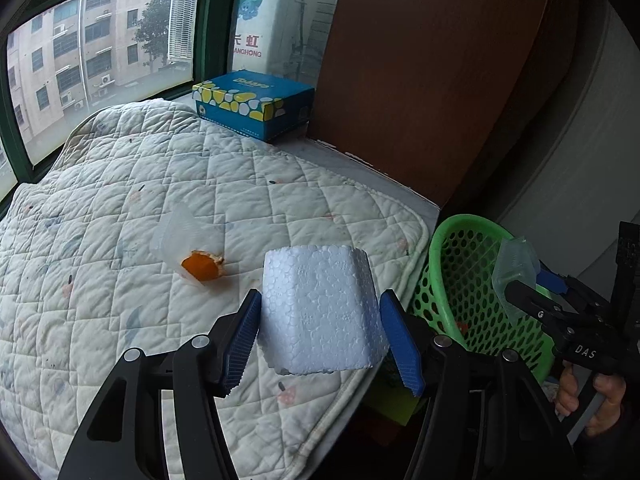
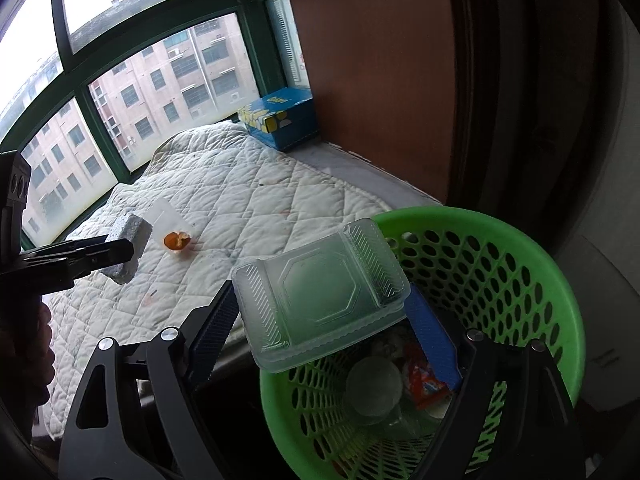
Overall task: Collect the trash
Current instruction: 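Drop clear box into green basket with right tool while left drops foam block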
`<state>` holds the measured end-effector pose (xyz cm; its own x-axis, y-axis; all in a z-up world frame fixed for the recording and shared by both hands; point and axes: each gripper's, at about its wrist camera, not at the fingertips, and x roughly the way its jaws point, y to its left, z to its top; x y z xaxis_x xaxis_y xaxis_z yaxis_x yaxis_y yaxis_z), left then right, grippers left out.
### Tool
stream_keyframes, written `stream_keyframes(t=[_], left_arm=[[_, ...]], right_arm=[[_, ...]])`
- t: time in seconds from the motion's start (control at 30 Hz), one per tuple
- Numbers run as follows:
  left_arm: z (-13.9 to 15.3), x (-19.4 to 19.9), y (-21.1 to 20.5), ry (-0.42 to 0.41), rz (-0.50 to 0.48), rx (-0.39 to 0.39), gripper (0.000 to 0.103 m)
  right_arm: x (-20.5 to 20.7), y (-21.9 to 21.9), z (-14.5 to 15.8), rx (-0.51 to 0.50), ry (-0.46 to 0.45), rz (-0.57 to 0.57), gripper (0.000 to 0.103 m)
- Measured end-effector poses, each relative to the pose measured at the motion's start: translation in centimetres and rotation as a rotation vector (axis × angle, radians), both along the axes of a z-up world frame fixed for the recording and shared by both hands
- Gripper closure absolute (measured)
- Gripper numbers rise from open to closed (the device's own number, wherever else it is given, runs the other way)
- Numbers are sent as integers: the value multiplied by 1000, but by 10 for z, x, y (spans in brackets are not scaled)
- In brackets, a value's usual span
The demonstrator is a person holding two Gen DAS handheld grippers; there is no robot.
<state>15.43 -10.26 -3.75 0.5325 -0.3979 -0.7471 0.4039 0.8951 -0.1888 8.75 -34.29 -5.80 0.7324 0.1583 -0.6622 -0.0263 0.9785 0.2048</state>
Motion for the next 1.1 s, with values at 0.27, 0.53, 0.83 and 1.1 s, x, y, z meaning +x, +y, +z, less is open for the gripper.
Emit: stream_keyframes(t=[0.27,0.53,0.83,1.1], left_arm=[[11,-6,-49,-12,-78,7,44],[18,-8,-91,-20,-143,18,44],[15,-15,-133,-11,-214,40,44],[0,-17,-164,21,-262,63,44]], right_arm=[[-18,-34,-1,-4,-9,-64,19],[-34,-65,1,16,-26,-117,16],[-50,-91,2,32,-45,-167,14],[-65,-106,3,59,-65,-207,14]])
